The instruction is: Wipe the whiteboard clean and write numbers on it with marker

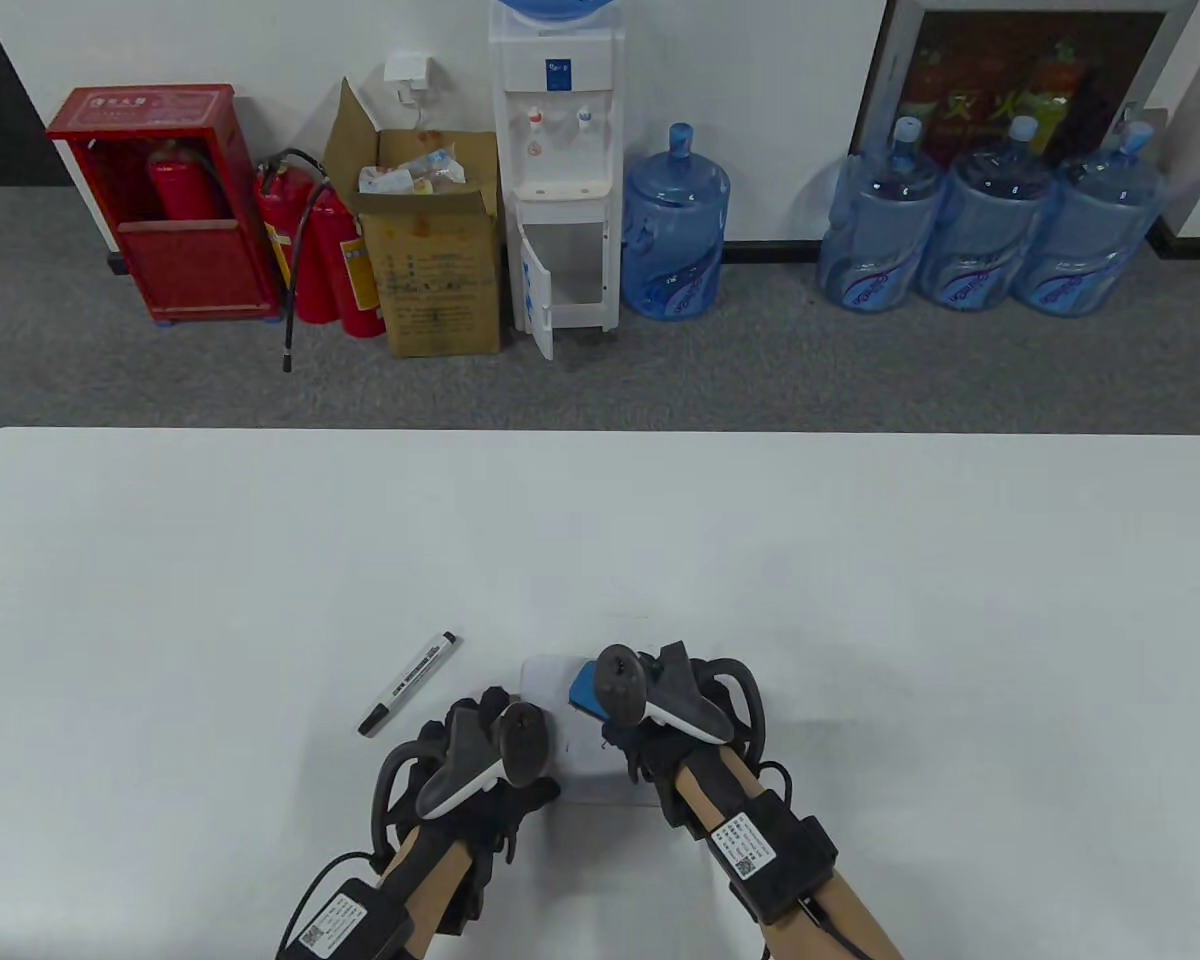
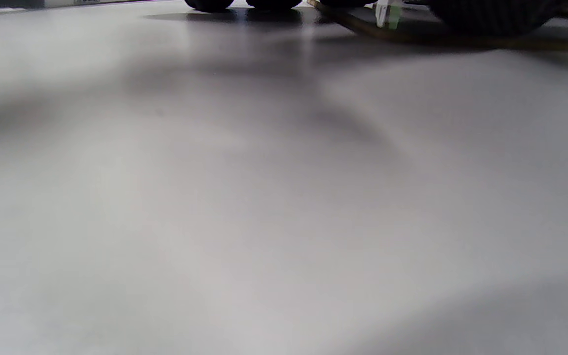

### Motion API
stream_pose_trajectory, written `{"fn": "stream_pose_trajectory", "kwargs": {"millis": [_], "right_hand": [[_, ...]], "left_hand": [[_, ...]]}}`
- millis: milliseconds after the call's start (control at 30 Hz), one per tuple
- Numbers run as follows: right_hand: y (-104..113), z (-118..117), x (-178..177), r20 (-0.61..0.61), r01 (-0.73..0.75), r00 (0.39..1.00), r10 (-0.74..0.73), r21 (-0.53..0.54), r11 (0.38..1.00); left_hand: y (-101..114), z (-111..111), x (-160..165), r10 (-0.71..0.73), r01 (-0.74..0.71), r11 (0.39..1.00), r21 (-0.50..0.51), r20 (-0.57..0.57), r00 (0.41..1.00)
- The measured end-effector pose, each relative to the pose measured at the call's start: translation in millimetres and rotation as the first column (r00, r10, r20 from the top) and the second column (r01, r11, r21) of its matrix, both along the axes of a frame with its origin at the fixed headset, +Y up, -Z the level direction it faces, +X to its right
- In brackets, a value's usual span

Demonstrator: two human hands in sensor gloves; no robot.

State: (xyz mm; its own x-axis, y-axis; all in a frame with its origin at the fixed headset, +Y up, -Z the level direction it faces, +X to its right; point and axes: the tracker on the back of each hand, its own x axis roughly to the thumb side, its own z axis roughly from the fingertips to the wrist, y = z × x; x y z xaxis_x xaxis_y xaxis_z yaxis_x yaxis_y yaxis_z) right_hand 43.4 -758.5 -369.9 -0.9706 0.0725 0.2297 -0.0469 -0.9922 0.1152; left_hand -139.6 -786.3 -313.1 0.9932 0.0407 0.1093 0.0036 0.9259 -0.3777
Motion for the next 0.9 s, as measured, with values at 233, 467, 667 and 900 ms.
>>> {"fn": "stream_pose_trajectory", "kwargs": {"millis": [233,467,667,900], "right_hand": [[-0.3,6.6,-6.3,-0.045,-0.029,0.999,0.03,0.015,0.999],[0.6,37.0,-26.3,-0.26,-0.049,0.964,0.053,0.021,0.999],[1.2,44.6,-25.0,-0.327,-0.047,0.944,0.048,0.01,0.999],[0.0,18.8,-16.5,-0.168,-0.006,0.986,0.006,0.001,1.0]], "left_hand": [[0.2,0.0,0.3,-0.004,0.004,1.0,0.002,0.001,1.0],[0.4,0.2,0.6,-0.008,0.008,1.0,0.004,0.001,1.0],[0.3,0.2,0.8,-0.005,0.005,1.0,0.0,0.001,1.0],[0.3,0.1,0.9,-0.001,0.001,1.0,-0.003,-0.001,1.0]]}}
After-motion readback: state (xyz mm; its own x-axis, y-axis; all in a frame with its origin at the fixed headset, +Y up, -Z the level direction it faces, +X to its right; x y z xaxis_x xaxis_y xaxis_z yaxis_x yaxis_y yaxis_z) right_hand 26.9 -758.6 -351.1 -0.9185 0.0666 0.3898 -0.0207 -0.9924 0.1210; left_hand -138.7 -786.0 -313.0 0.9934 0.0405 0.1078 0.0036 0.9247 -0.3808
